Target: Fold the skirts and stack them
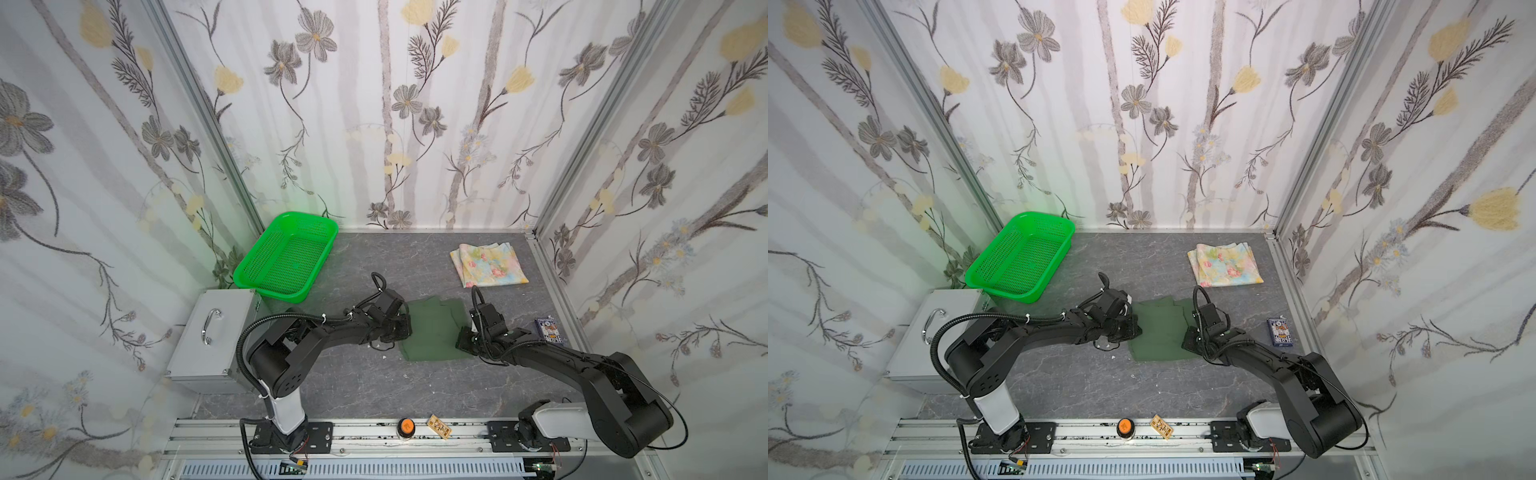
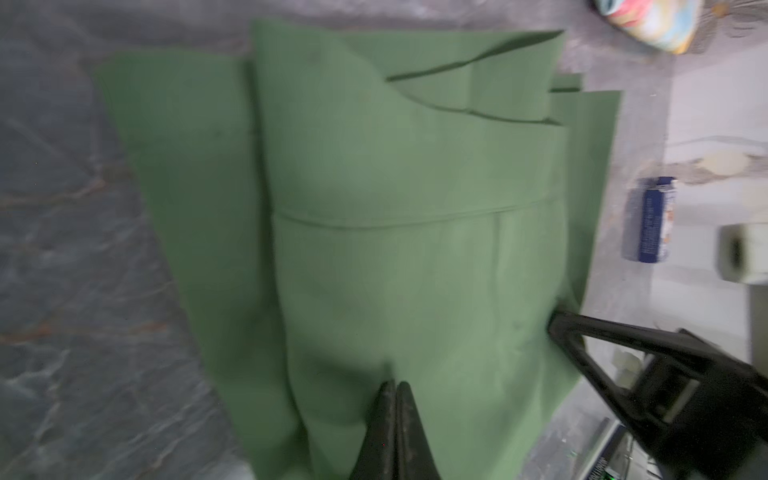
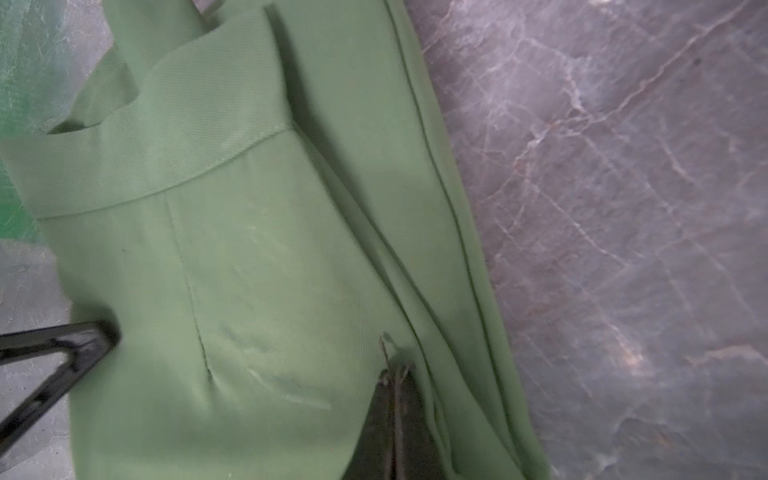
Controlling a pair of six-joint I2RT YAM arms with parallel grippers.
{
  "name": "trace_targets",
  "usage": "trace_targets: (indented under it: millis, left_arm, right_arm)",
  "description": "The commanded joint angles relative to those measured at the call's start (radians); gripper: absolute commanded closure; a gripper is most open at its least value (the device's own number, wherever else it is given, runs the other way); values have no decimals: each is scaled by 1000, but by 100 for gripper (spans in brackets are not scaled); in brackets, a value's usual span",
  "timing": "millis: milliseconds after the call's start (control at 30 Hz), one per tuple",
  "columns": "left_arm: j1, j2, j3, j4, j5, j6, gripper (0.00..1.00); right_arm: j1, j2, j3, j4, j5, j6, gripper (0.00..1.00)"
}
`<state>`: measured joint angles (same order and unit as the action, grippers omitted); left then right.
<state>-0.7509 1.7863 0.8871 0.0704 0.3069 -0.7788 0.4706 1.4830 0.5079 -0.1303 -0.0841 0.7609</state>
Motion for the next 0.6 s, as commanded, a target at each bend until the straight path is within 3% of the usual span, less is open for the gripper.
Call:
trace_targets:
  millis: [0,267,467,500,567]
  left_arm:
    - [4,10,-15,-4,-34,15,100]
    - [21,6,7,-4,-70,34,100]
    - [18,-70,32,-4,-62,32,100]
    - [15,-79,34,-4,-59,27,100]
    - [10,-85,41,-4,-50,21,100]
  right_arm:
    - [0,-23,-16,2,2,31,100]
    - [5,-72,-63,0,-17,74,100]
    - [-35,-161,13,-60,-51,6,100]
    - [-53,-172,37,-76,-68,-11,94]
    - [-87,-186,69,-93,-99,-47,71]
